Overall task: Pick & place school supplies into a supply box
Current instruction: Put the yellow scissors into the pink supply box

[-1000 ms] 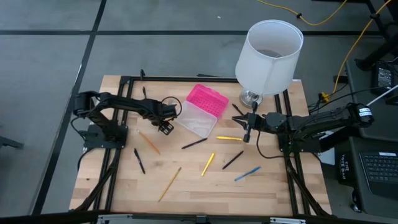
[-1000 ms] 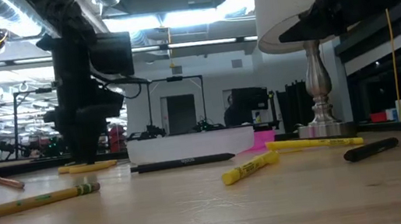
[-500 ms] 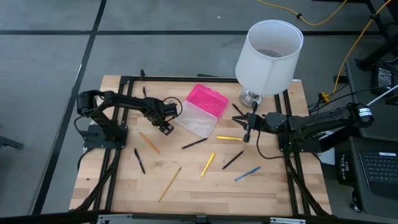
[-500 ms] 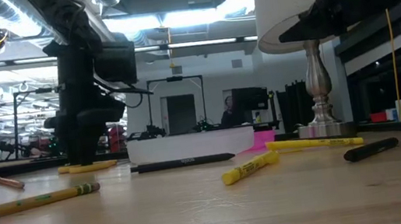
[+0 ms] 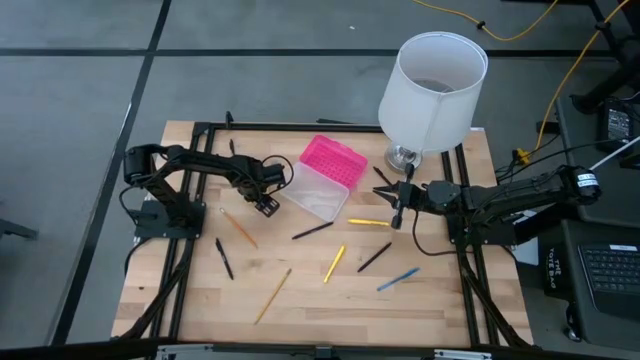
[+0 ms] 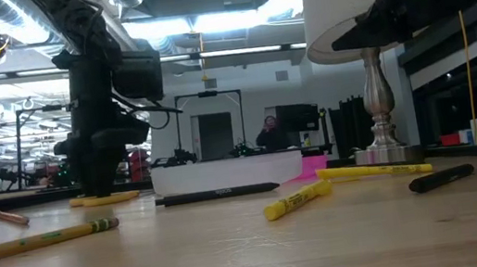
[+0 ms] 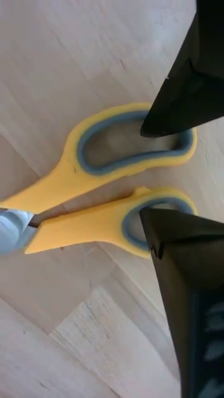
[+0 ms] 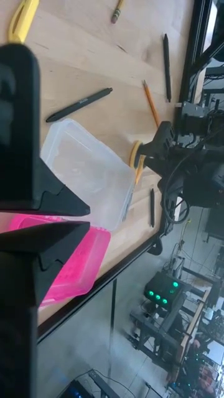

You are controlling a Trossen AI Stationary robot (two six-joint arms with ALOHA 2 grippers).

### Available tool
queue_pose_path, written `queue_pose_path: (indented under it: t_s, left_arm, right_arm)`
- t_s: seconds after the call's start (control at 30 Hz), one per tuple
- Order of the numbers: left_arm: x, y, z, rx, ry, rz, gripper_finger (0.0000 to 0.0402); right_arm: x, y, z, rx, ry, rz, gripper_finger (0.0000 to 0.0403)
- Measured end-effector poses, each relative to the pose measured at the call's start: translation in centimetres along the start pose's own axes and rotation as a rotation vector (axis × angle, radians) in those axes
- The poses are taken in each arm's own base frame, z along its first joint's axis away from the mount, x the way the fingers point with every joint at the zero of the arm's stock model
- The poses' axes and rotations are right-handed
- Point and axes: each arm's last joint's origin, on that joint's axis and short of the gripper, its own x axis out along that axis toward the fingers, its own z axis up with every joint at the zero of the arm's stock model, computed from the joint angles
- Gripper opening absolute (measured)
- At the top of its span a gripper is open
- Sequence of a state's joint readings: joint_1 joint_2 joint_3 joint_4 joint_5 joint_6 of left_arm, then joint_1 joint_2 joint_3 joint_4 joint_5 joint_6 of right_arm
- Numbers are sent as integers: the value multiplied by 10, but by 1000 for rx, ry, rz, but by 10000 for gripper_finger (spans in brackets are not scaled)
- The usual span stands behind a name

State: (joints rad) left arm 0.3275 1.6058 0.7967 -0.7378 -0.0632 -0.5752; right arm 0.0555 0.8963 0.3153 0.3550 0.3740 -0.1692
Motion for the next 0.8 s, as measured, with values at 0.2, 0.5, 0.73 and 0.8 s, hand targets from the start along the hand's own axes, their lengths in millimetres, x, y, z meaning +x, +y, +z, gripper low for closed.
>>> queue_pose_path:
  t_s: [0.2, 0.5, 0.73, 0.8]
  left_arm:
    - [0, -3, -1, 5, -17, 12, 114]
    - [-1, -10, -6, 11, -49, 60, 53]
    - [-5, -7, -8, 27, -71, 95, 58]
    - [-9, -1, -12, 50, -68, 159, 58]
  right_arm:
    - [0, 0, 0, 4, 0, 0, 31]
    - [0, 0, 0, 6, 0, 0, 31]
    - [0, 0, 0, 7, 0, 0, 31]
    - [0, 0, 0, 7, 0, 0, 31]
